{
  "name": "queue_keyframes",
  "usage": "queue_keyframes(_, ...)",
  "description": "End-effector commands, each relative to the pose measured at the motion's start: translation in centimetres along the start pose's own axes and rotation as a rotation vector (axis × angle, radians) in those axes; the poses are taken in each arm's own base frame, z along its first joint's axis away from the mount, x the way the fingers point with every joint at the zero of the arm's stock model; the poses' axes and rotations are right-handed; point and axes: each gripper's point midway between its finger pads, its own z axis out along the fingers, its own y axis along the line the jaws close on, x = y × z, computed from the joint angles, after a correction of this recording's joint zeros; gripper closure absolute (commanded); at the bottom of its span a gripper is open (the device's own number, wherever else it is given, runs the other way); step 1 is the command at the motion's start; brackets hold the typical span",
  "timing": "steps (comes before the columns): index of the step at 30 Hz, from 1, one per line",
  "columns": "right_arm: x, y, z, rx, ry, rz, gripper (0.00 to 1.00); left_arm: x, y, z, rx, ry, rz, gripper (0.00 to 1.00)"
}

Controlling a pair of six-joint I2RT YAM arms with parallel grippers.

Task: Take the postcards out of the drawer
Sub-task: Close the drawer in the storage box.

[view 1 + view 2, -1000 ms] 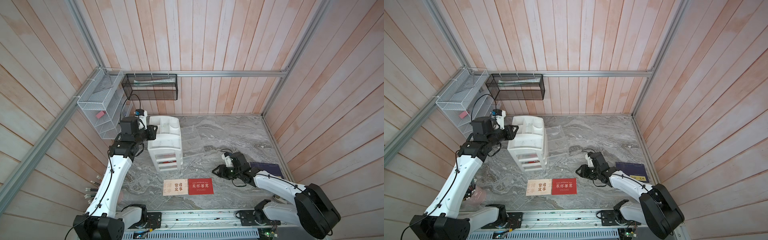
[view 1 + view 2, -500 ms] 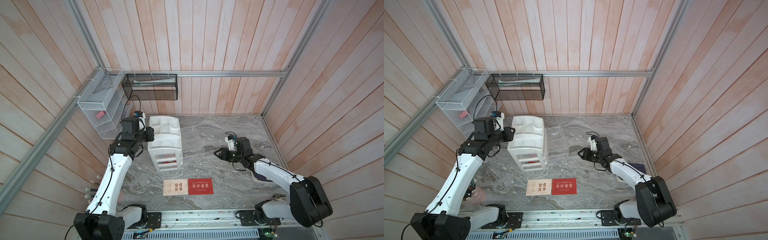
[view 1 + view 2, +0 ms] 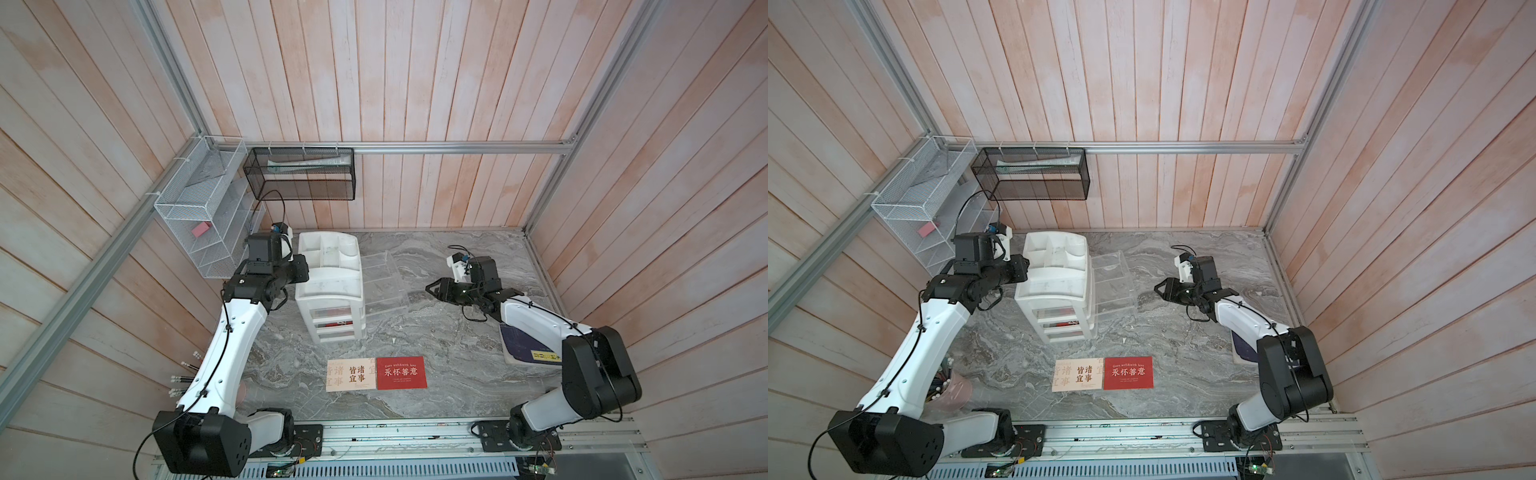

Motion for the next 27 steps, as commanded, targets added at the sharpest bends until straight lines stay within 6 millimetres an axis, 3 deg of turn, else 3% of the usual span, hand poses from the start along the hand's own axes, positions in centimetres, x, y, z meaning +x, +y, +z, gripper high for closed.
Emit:
queue_keyframes(1,-1.0,0.7,0.8,-0.038,0.005,-0.035,0.56,-0.6,-0.1,-0.4,0.004,-0.005,0.009,0.79)
queue_keyframes(8,-1.6,1.3,2.8,-0.082,0.03,-0.033,0.57,-0.6,-0.2,-0.5,0.01,-0.008,0.006,0.82)
queue_keyframes(27,2.6,5.8,6.9,-0.174,0.138,-0.067,0.59,-0.2,0.2,0.6,-0.004,0.014,-0.046,0.94)
